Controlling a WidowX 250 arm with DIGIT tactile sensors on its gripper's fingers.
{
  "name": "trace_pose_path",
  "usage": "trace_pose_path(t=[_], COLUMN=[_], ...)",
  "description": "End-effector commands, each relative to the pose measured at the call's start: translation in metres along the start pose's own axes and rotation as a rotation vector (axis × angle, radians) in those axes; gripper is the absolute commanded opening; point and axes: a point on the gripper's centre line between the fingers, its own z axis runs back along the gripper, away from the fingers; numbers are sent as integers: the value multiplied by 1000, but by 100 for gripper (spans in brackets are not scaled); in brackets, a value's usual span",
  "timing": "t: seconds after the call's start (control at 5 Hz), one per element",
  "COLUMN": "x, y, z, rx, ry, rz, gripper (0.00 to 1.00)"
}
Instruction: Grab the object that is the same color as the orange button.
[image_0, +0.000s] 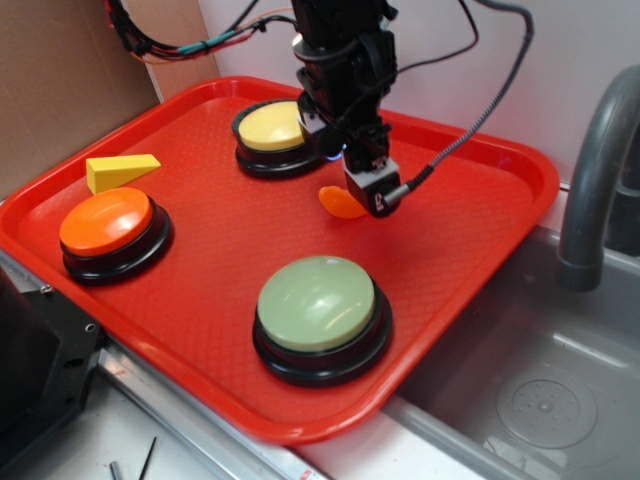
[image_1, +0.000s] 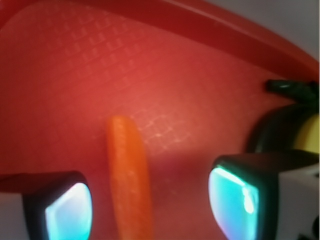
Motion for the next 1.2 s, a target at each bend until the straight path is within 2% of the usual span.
trace_pose_path(t=[0.0,0.2,0.4,0.6,0.8,1.0], x=[-1,-13,-20,-20,-19,-18], y=[0,4,4,5,5,14], z=[-10,-15,-17,-20,-20,16], rx=[-3,-8,9,5,3,20], ry=[-2,12,30,36,60,67], rz=[-3,13,6,19,11,42], gripper=[100,100,35,0,0,0])
